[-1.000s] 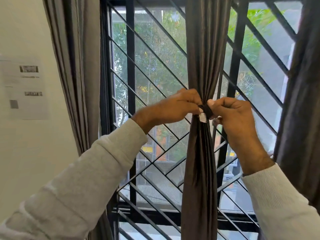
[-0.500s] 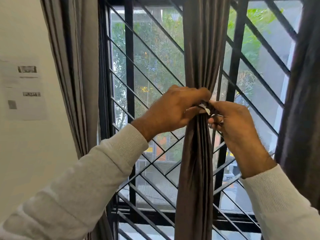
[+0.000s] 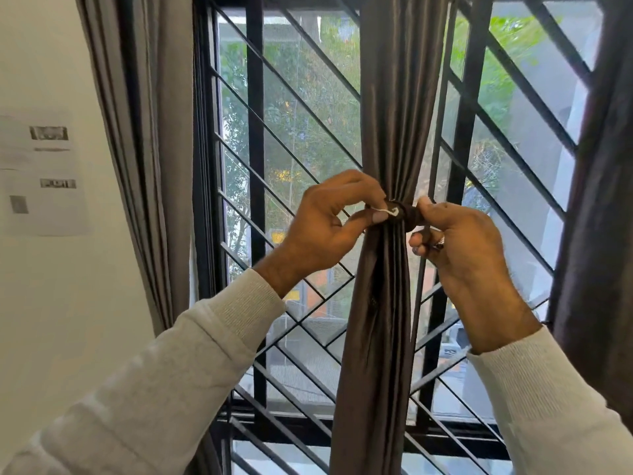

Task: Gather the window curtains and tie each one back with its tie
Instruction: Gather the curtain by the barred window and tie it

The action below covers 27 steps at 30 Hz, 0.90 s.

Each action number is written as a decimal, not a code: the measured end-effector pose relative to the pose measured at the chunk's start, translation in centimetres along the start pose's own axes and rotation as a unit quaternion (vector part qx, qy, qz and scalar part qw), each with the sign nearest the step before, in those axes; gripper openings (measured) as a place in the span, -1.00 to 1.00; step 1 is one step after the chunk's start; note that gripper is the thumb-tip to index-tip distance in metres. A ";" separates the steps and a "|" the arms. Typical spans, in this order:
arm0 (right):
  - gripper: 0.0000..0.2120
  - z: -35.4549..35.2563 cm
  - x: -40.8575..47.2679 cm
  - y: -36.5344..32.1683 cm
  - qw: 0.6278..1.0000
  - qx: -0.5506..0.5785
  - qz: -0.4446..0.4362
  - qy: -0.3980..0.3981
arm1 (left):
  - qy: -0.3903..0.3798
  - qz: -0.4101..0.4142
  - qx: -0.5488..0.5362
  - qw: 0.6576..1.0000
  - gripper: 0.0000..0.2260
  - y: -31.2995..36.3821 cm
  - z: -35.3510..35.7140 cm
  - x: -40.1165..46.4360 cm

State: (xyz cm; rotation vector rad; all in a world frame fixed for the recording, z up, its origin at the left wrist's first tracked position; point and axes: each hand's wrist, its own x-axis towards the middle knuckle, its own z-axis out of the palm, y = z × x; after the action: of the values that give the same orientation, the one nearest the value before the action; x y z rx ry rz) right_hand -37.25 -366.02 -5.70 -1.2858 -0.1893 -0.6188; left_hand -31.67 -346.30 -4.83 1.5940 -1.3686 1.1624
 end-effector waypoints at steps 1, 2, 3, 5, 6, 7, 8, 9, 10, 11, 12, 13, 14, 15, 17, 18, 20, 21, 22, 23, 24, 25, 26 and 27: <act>-0.83 -0.2 0.1 0.0 1.000 0.008 0.004 0.006 | 0.007 -0.007 -0.001 1.000 -0.95 -0.3 -0.2 -0.3; -0.83 -0.4 0.3 0.1 1.000 0.016 0.007 0.012 | 0.013 -0.015 0.003 1.000 -0.95 -0.6 -0.5 -0.6; -0.83 -0.7 0.4 0.1 1.000 0.021 0.008 0.017 | 0.017 -0.026 0.006 1.000 -0.95 -0.9 -0.7 -0.9; -0.83 -1.1 0.6 0.2 1.000 0.017 0.007 0.018 | 0.018 -0.052 0.002 0.998 -0.95 -1.4 -1.2 -1.5; -0.83 -1.2 0.7 0.3 1.000 0.010 0.004 0.020 | 0.017 -0.063 -0.003 0.998 -0.95 -1.7 -1.3 -1.8; -0.83 -1.3 0.7 0.3 1.000 0.003 -0.001 0.023 | 0.015 -0.072 -0.008 0.997 -0.94 -1.8 -1.4 -2.1; -0.83 -1.3 0.8 0.3 1.000 -0.002 -0.007 0.028 | 0.017 -0.079 -0.012 0.997 -0.94 -2.0 -1.4 -2.4; -0.83 -1.3 0.9 0.3 0.999 -0.005 -0.011 0.031 | 0.021 -0.085 -0.014 0.996 -0.94 -2.2 -1.4 -2.7; -0.82 -1.3 0.9 0.3 0.999 -0.008 -0.013 0.033 | 0.026 -0.090 -0.016 0.996 -0.95 -2.3 -1.4 -3.0; -0.82 -1.3 0.9 0.3 0.999 -0.010 -0.016 0.034 | 0.032 -0.094 -0.017 0.995 -0.94 -2.5 -1.4 -3.3; -0.82 -1.4 0.9 0.3 0.999 -0.012 -0.018 0.038 | 0.038 -0.101 -0.019 0.994 -0.93 -2.6 -1.4 -3.5; -0.82 -1.4 0.9 0.2 0.999 -0.015 -0.019 0.043 | 0.043 -0.108 -0.023 0.993 -0.92 -2.7 -1.3 -3.7; -0.82 -1.4 0.9 0.2 0.999 -0.018 -0.019 0.048 | 0.048 -0.114 -0.027 0.992 -0.91 -2.8 -1.3 -3.9; -0.82 -1.5 0.9 0.1 0.998 -0.020 -0.020 0.052 | 0.051 -0.118 -0.031 0.991 -0.91 -2.8 -1.2 -4.1; -0.83 -1.5 0.9 0.0 0.998 -0.022 -0.021 0.058 | 0.053 -0.127 -0.039 0.990 -0.91 -2.9 -1.3 -4.4; -0.84 -1.5 0.9 0.0 0.998 -0.024 -0.021 0.061 | 0.053 -0.132 -0.042 0.989 -0.91 -3.1 -1.3 -4.5; -0.84 -1.6 0.8 0.1 0.997 -0.031 -0.024 0.069 | 0.056 -0.142 -0.044 0.987 -0.90 -3.4 -1.4 -4.7; -0.84 -1.6 0.7 0.1 0.996 -0.035 -0.026 0.072 | 0.058 -0.147 -0.044 0.987 -0.89 -3.5 -1.4 -4.8; -0.84 -1.5 0.7 0.0 0.996 -0.040 -0.028 0.076 | 0.059 -0.150 -0.045 0.986 -0.88 -3.6 -1.4 -5.0; -0.84 -1.5 0.8 0.0 0.995 -0.049 -0.031 0.081 | 0.060 -0.153 -0.046 0.985 -0.86 -3.7 -1.3 -5.1; -0.83 -1.3 1.0 0.1 0.993 -0.064 -0.038 0.090 | 0.062 -0.159 -0.046 0.984 -0.86 -3.9 -1.3 -5.3; -0.82 -1.1 1.2 0.3 0.989 -0.088 -0.054 0.104 | 0.066 -0.165 -0.043 0.983 -0.87 -4.1 -1.2 -5.4; -0.80 -0.8 1.3 0.7 0.983 -0.115 -0.080 0.119 | 0.070 -0.170 -0.037 0.982 -0.88 -4.4 -1.1 -5.6; -0.78 -0.6 1.5 1.3 0.976 -0.141 -0.108 0.123 | 0.073 -0.169 -0.024 0.983 -0.89 -4.6 -0.9 -5.7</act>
State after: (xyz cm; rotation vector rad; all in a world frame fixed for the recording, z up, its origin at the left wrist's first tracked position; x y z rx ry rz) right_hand -35.44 -366.89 -6.29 -1.4571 -0.0366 -1.0126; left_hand -27.44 -342.79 -9.78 1.5966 -0.9781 1.0098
